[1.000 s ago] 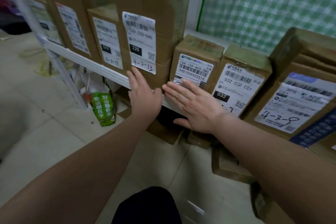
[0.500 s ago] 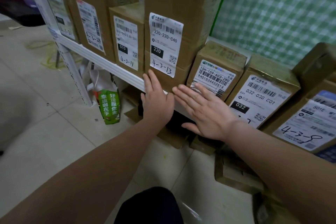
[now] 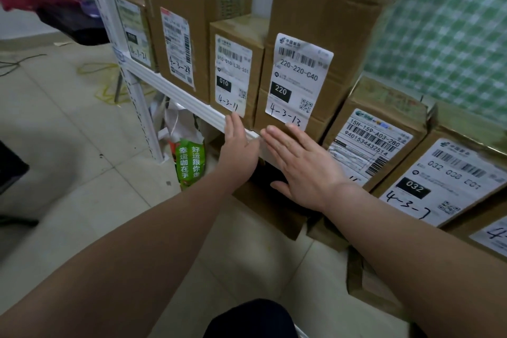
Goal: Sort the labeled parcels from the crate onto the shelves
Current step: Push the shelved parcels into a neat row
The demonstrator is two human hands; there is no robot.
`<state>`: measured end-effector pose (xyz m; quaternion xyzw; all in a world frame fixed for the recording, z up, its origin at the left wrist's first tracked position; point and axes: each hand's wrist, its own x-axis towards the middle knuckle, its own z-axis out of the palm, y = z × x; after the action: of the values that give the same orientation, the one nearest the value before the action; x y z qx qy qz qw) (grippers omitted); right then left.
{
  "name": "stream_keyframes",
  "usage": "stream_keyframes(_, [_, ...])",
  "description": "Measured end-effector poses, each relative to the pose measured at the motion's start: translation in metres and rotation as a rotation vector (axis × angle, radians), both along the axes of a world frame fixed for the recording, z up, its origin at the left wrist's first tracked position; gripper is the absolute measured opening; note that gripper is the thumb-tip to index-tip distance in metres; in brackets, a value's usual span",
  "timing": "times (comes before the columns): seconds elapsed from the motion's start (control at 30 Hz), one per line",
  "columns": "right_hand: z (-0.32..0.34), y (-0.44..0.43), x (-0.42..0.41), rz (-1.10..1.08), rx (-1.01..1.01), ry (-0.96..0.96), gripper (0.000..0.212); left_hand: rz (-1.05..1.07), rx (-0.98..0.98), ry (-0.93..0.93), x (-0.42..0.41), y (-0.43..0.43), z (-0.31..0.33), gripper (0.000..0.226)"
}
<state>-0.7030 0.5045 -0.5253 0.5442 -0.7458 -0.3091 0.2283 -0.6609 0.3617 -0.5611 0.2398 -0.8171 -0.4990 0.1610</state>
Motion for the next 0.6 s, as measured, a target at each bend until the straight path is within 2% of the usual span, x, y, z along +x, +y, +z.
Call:
stream_keyframes(0.4, [0.002,-0.016,-0.004,-0.08,0.07,0.035,0.08,-0.109,-0.189,-0.061,0.002,-0.016,-0.004,0.073])
stream_keyframes(0.6, [0.002,-0.015,-0.007,-0.098,0.09,0.042,0.08,-0.134,-0.222,-0.056,0.002,-0.02,-0.006,0.071])
